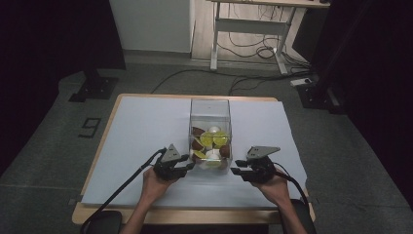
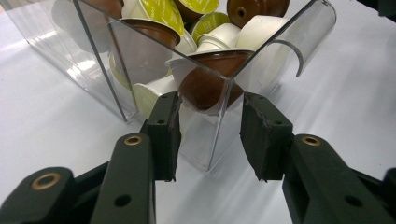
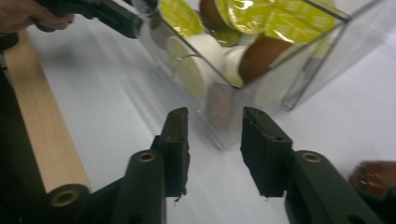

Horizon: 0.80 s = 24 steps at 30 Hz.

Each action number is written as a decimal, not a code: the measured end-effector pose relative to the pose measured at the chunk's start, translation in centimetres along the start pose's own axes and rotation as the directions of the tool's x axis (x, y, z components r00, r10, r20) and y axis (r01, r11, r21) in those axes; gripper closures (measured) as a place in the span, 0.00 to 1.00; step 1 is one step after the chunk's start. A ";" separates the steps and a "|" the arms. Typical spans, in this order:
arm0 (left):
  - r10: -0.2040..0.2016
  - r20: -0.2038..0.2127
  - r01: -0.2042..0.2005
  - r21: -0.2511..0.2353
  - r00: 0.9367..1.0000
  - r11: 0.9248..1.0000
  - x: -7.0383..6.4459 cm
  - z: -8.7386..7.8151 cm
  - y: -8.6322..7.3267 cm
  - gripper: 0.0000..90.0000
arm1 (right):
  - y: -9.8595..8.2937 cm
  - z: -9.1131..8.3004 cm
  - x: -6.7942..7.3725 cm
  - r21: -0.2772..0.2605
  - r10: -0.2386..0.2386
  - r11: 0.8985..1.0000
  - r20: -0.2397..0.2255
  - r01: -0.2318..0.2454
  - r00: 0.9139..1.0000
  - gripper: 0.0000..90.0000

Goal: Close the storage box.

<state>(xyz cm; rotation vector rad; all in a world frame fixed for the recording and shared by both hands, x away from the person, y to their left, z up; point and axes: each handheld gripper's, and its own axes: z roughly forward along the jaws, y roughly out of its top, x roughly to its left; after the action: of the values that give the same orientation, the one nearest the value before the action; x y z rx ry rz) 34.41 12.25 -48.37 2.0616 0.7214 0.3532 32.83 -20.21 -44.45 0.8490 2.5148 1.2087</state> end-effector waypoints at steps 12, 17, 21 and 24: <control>-0.008 -0.004 0.008 -0.003 1.000 1.000 0.0 0.1 0.0 0.64 | 1.2 1.9 0.9 -0.005 -0.034 0.999 -0.058 0.034 0.998 0.83; -0.005 -0.005 0.005 0.002 1.000 1.000 0.0 0.1 0.0 0.64 | 1.7 2.7 1.1 0.001 -0.036 0.999 -0.063 0.036 0.997 0.86; 0.007 -0.015 -0.007 0.010 1.000 1.000 -0.1 0.1 -0.1 0.64 | 2.0 3.2 1.2 -0.003 -0.043 0.999 -0.057 0.043 0.997 0.87; 0.013 -0.021 -0.012 0.016 1.000 1.000 -0.2 0.0 -0.1 0.63 | 2.1 3.5 1.2 0.002 -0.044 0.999 -0.052 0.044 0.998 0.88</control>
<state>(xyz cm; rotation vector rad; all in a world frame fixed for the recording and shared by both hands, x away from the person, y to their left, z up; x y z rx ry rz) 34.23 12.21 -48.40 2.0809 0.7264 0.3783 34.26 -16.25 -44.99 0.7680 2.5630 1.2286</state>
